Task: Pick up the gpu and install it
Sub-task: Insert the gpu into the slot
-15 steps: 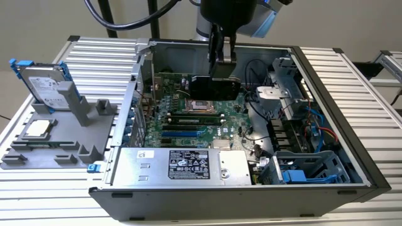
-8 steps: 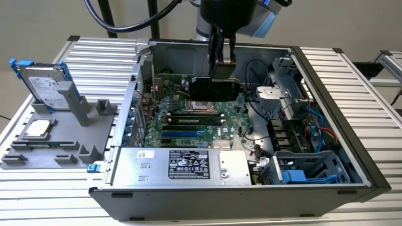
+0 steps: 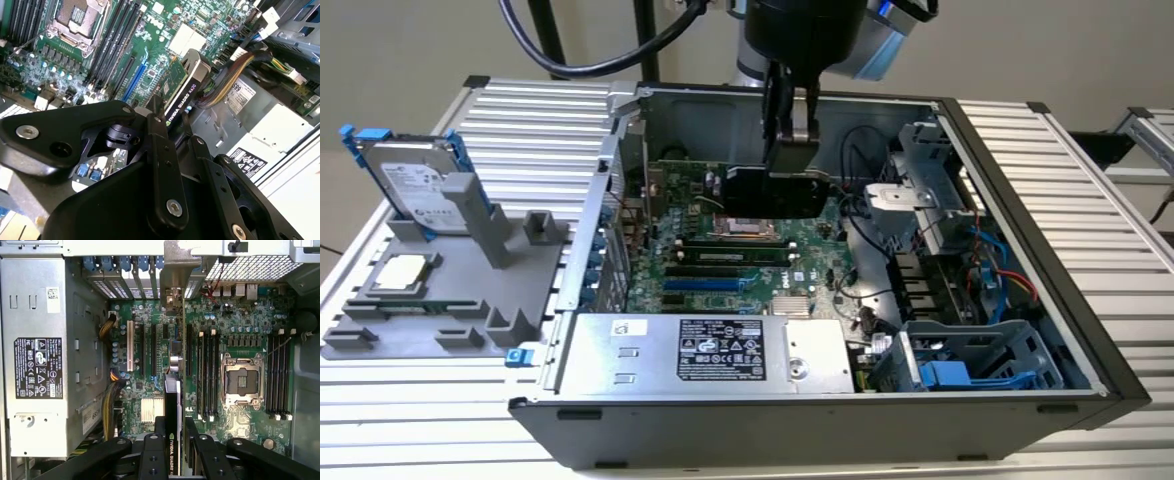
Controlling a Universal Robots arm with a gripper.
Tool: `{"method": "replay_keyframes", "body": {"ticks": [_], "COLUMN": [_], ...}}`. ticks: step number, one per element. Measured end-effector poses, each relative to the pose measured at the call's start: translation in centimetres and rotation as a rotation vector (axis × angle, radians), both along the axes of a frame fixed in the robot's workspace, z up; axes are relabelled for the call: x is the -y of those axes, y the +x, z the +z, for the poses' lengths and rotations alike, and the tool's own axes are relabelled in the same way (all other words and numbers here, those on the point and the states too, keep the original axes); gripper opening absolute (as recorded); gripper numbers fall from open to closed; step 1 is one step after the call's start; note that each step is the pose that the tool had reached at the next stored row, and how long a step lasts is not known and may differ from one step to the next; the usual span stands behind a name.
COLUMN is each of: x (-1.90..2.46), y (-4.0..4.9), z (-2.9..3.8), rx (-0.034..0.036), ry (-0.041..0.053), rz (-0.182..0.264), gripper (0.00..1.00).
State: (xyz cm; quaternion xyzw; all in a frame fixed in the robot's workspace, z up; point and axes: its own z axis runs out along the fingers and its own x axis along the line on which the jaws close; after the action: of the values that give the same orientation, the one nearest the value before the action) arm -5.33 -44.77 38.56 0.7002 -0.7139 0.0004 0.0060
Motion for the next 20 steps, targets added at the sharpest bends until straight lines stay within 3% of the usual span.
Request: {"method": "replay_keyframes", "body": {"ticks": [20], "x": [0.0], "y": [0.0], "z": [-0.59], "rx": [0.0001], "ry": [0.0], "rz": [-0.012], "gripper": [0.0]}}
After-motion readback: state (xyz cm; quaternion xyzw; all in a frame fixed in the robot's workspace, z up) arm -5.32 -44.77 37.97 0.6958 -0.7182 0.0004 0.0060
